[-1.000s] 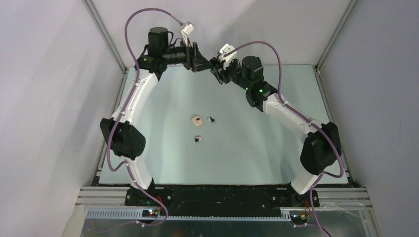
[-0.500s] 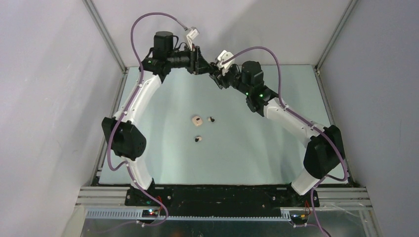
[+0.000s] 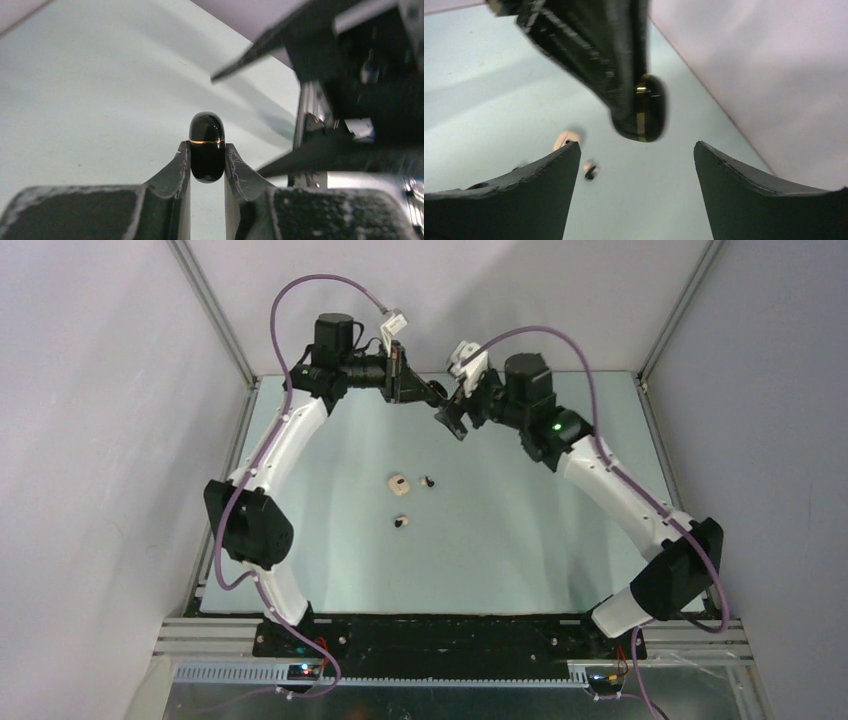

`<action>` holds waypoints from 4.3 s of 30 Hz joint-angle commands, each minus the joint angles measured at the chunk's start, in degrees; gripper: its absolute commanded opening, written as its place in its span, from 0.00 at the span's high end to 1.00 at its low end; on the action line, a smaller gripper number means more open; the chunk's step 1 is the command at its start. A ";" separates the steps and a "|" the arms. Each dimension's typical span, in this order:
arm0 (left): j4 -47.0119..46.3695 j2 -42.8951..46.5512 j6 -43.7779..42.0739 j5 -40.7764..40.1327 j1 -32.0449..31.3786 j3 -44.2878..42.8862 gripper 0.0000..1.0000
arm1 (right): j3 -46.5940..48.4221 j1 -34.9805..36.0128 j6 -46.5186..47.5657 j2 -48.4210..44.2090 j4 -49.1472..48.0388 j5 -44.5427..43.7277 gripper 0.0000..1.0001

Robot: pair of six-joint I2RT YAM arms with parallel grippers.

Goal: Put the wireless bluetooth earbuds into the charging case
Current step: Pick up the charging case at the center of the board.

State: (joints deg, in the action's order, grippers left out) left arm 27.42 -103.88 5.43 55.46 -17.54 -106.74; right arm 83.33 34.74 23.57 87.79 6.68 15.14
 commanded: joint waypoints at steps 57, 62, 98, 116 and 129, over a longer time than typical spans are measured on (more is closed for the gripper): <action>3.39 32.09 -49.29 4.19 -3.82 32.80 0.84 | 3.99 0.19 5.57 0.09 19.20 37.65 0.48; 3.23 31.77 -48.60 5.04 -3.84 32.57 0.84 | 3.58 0.51 3.96 0.48 17.70 36.83 0.54; 1.29 31.33 -37.07 0.60 -4.43 35.56 0.38 | 11.93 1.84 11.37 -2.47 39.92 25.34 1.00; 1.28 27.28 -39.13 6.04 -4.97 33.62 0.41 | 14.03 4.32 6.17 0.70 36.44 19.95 1.00; 1.30 25.14 -37.08 6.84 -4.96 32.07 0.49 | 12.97 4.75 5.60 1.23 34.99 19.16 1.00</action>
State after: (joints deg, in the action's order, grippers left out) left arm 29.69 -78.46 -32.47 60.42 -22.13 -71.81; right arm 95.59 39.07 29.98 88.62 43.81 34.81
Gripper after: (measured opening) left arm 0.511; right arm 0.229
